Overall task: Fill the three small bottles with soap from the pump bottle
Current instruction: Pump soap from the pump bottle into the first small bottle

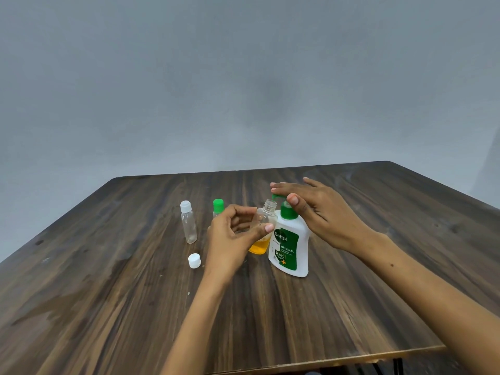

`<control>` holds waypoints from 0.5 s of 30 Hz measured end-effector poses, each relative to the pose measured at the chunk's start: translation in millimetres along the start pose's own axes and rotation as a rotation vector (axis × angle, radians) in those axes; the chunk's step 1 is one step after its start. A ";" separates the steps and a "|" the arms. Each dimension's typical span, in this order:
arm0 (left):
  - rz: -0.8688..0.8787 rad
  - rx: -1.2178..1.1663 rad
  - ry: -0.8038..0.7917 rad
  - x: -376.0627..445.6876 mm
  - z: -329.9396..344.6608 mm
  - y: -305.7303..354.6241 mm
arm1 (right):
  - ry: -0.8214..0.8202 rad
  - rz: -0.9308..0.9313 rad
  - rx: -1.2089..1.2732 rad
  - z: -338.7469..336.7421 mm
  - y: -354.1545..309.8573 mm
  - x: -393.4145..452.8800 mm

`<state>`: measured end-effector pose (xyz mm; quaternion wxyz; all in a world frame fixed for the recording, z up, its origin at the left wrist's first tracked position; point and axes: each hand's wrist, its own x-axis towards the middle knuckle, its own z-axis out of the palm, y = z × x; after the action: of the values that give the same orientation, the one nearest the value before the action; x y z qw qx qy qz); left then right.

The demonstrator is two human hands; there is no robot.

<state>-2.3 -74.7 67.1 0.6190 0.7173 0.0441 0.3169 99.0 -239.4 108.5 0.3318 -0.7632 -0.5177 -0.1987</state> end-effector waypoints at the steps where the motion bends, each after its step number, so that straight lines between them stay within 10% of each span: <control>1: -0.001 -0.002 0.001 0.3 -0.1 -0.1 | -0.001 0.007 0.008 0.2 0.1 0.4; 15: 0.013 -0.005 0.004 -1.2 1.0 0.3 | 0.027 0.038 0.050 2.8 -1.0 -1.4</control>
<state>-2.9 -76.1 66.9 0.6186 0.7153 0.0399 0.3226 97.5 -238.1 105.9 0.3616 -0.7615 -0.5034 -0.1896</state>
